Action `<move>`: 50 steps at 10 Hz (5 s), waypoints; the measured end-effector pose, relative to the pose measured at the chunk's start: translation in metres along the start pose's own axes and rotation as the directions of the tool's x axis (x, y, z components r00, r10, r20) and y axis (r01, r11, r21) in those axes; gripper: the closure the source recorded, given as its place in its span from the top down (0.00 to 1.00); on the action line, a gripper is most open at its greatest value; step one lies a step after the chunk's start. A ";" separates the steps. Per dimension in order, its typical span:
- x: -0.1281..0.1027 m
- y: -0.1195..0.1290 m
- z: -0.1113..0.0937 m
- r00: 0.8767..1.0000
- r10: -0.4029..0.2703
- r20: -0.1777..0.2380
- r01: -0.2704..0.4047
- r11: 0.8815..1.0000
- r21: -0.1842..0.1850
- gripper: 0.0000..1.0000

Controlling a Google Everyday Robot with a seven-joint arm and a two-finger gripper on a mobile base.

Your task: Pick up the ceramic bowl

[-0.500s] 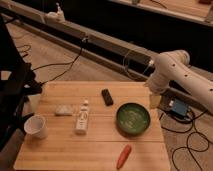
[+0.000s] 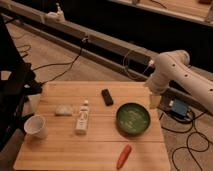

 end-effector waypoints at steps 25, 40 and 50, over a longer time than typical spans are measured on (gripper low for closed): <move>-0.041 0.103 0.063 0.881 -0.458 0.121 0.473 0.866 -0.164 0.80; -0.006 0.115 0.157 0.932 -0.260 0.253 0.322 0.913 -0.250 0.71; -0.015 0.081 0.114 0.914 -0.300 0.274 0.336 0.937 -0.094 0.00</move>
